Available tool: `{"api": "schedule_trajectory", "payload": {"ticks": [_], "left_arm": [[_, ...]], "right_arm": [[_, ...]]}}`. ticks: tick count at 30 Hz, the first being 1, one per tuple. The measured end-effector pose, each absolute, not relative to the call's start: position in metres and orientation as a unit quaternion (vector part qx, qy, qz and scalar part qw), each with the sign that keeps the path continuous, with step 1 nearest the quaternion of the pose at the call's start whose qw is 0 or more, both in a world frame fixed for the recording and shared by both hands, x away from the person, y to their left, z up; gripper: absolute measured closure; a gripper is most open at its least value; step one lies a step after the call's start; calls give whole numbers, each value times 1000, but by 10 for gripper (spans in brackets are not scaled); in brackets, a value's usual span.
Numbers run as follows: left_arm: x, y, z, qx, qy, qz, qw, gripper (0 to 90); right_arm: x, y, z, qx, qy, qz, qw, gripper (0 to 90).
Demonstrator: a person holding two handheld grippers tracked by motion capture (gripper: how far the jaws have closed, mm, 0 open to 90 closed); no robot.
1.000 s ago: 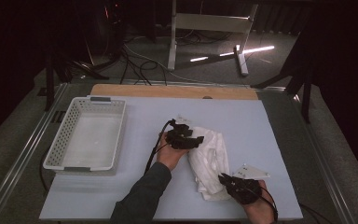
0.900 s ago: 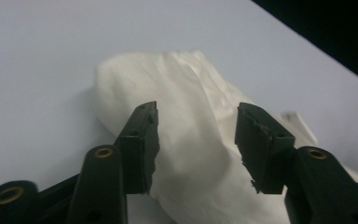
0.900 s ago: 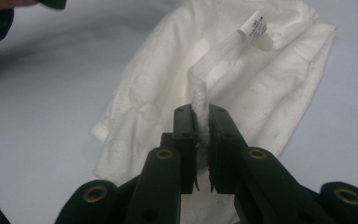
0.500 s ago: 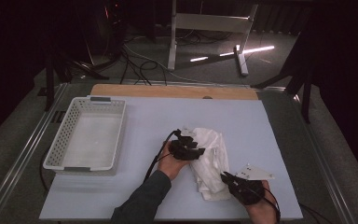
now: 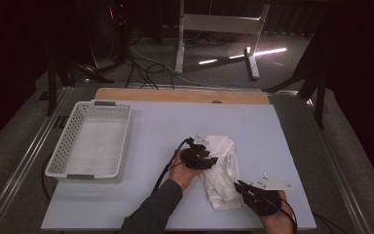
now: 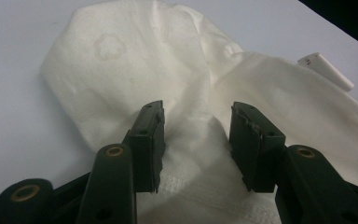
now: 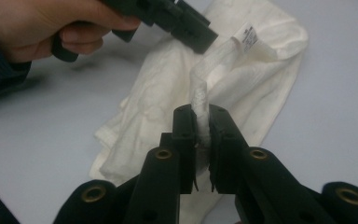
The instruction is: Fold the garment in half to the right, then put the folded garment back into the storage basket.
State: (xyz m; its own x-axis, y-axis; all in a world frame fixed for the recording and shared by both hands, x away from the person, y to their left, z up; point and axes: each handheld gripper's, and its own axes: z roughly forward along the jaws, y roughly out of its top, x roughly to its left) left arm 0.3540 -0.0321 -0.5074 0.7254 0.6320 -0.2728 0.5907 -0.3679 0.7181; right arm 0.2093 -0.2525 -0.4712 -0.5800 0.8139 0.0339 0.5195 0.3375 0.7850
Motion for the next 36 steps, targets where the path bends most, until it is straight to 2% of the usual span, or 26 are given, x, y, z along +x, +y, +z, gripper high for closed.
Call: {"api": "schedule_trajectory", "payload": {"ticks": [2,3,4,5,7,9,20,27,36], "left_arm": [[354,-32,-507,827,370,25,423,551],[354,-32,-508,826,370,24,424,551],[354,-32,-508,826,369,23,424,547],[354,-32,-507,827,369,23,424,547],[353,-32,-507,826,369,23,425,540],[353,-32,-508,827,368,23,425,537],[352,-31,-508,826,367,22,428,533],[351,-31,-508,825,367,22,429,532],[351,-31,-508,825,367,24,429,532]], "right_arm": [[210,-253,-473,425,796,394,176,687],[210,-253,-473,425,796,394,176,687],[211,-255,-474,426,794,397,176,553],[211,-255,-474,426,794,397,176,553],[215,-255,-470,428,790,400,183,450],[219,-253,-468,428,787,401,190,416],[251,-249,-463,421,786,401,208,380],[282,-245,-474,435,784,393,202,421],[296,-239,-484,444,788,378,197,437]]}}
